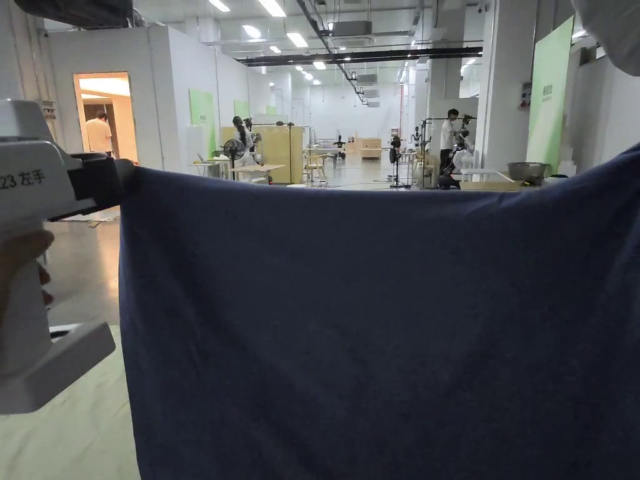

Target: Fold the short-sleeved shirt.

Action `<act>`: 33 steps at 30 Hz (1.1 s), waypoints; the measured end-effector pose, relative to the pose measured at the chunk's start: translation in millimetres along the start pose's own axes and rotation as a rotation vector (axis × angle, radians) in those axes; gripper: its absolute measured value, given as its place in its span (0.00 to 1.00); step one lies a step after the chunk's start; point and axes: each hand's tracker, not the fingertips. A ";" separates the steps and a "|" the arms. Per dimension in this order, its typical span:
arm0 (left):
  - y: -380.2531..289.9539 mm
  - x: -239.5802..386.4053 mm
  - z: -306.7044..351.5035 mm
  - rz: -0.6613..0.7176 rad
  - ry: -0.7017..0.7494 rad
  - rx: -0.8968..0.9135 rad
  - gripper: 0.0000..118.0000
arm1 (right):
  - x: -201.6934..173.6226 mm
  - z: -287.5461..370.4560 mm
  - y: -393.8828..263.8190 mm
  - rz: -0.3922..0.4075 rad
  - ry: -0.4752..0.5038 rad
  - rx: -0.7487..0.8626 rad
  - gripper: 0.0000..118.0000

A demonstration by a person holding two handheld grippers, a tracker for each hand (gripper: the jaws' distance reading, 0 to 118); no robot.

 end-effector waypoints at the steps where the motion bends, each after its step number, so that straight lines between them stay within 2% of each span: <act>1: -1.4 0.1 -6.5 0.000 0.000 0.001 0.04 | -0.7 -4.1 -1.4 -0.001 -0.004 -0.001 0.04; 6: -7.3 -0.6 -46.5 -0.008 -0.014 0.013 0.04 | -3.0 -38.0 -7.9 0.015 -0.019 -0.010 0.04; 16: -20.5 -2.4 -128.8 -0.101 0.005 -0.027 0.04 | 16.2 -137.6 -23.8 -0.030 -0.041 -0.018 0.04; 21: -21.6 -3.9 -165.8 -0.075 0.037 -0.048 0.04 | 19.9 -183.7 -24.6 -0.042 -0.033 -0.037 0.04; 24: -21.4 -6.9 -186.7 -0.073 0.043 -0.058 0.04 | 15.9 -213.6 -22.9 0.004 -0.059 -0.048 0.04; 29: -21.6 -7.9 -214.1 -0.063 0.055 -0.066 0.04 | 4.4 -242.9 -24.3 -0.012 -0.074 -0.046 0.04; 33: -26.8 -8.2 -229.1 -0.065 0.043 -0.066 0.04 | -0.2 -260.2 -29.3 0.010 -0.069 -0.033 0.04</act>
